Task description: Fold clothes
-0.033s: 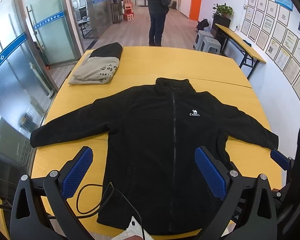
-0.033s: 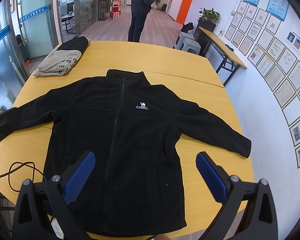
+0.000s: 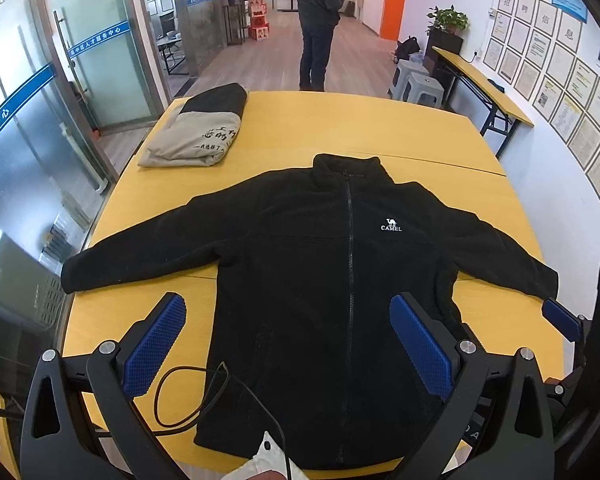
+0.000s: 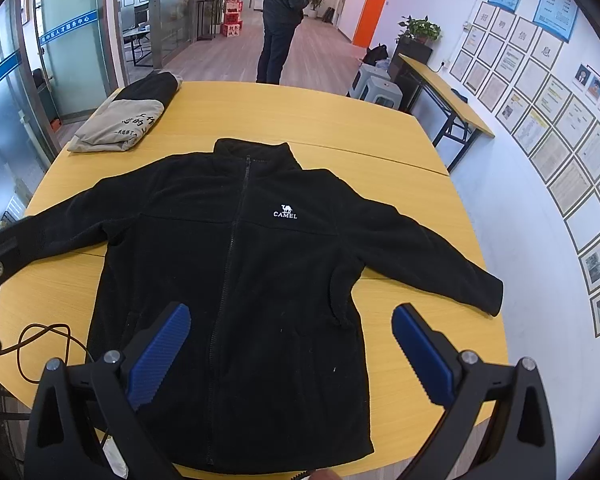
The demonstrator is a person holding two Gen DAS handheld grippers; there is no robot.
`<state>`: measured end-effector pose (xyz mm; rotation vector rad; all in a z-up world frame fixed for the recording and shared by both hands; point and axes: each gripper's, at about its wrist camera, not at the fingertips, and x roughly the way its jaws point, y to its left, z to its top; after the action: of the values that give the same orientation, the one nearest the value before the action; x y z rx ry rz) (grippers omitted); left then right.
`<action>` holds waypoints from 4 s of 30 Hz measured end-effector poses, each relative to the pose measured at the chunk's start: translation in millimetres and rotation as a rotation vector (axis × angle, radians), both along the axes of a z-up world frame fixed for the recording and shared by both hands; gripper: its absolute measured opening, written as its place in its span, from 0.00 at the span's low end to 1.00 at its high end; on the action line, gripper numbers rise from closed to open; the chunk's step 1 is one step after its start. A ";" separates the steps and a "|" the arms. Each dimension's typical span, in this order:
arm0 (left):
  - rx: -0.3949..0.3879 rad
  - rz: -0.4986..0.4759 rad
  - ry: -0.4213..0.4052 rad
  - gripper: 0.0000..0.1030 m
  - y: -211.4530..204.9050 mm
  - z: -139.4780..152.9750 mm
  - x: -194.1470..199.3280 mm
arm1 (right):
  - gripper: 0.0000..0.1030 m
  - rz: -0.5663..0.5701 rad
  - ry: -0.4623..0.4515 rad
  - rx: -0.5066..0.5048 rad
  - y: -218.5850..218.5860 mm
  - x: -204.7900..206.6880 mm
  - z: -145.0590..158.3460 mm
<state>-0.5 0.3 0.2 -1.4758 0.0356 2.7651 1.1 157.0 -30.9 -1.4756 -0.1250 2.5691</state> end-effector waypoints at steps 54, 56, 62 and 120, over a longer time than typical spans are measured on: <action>-0.059 0.051 -0.123 1.00 24.3 -43.7 -56.6 | 1.00 0.009 -0.056 -0.077 38.9 -36.4 -47.7; -0.077 0.048 -0.135 1.00 39.6 -48.7 -61.6 | 1.00 0.007 -0.054 -0.087 54.3 -42.0 -52.5; -0.142 0.019 -0.187 1.00 94.0 -74.1 -81.6 | 1.00 -0.021 -0.068 -0.105 109.8 -53.6 -76.5; 0.054 -0.722 -0.234 1.00 430.9 -308.9 -308.9 | 0.08 -0.750 0.702 -0.593 530.0 46.2 -158.6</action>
<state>-309.4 431.3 -308.6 -1.3970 0.4001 2.0015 47.2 687.0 -189.4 -0.4484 1.1167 2.3376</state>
